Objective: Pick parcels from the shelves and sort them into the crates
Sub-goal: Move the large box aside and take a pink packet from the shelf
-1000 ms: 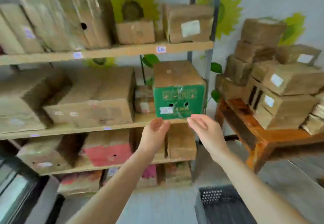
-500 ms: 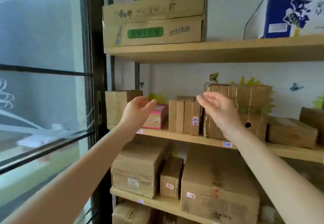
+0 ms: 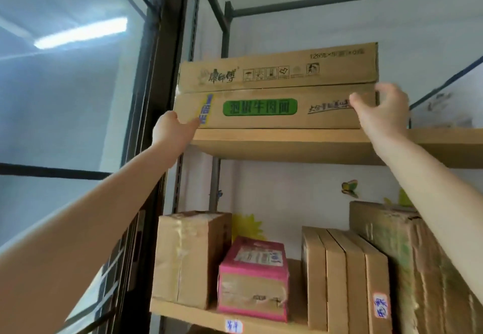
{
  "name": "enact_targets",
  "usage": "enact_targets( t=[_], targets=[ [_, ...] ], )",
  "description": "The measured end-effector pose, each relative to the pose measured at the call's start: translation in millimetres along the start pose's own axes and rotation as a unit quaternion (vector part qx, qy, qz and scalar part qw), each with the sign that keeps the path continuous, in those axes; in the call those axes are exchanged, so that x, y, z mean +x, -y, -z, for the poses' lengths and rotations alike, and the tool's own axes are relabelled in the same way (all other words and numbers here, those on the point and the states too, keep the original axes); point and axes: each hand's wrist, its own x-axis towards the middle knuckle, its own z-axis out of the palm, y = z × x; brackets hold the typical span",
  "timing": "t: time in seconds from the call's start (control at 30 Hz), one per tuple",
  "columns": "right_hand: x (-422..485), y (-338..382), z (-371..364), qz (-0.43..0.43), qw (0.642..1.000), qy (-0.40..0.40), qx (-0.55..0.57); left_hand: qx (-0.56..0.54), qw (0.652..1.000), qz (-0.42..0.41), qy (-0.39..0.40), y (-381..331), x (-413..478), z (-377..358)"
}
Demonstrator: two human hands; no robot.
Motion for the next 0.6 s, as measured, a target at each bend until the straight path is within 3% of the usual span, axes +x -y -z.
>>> enact_targets(
  t=[0.07, 0.2, 0.37, 0.6],
  targets=[
    [15, -2, -11, -0.04, 0.998, -0.04, 0.006, 0.009, 1.0, 0.006, -0.015, 6, 22, -7],
    [33, -7, -24, -0.142, 0.989, -0.005, 0.042, -0.008, 1.0, 0.029, 0.001, 18, 58, -21],
    [32, -3, -24, -0.142, 0.989, 0.003, 0.039, -0.03, 0.999, 0.03, 0.002, 34, 84, -29],
    [15, 34, -12, -0.14, 0.988, -0.059, 0.032, -0.106, 0.992, 0.056, -0.044, 39, 90, -14]
  ],
)
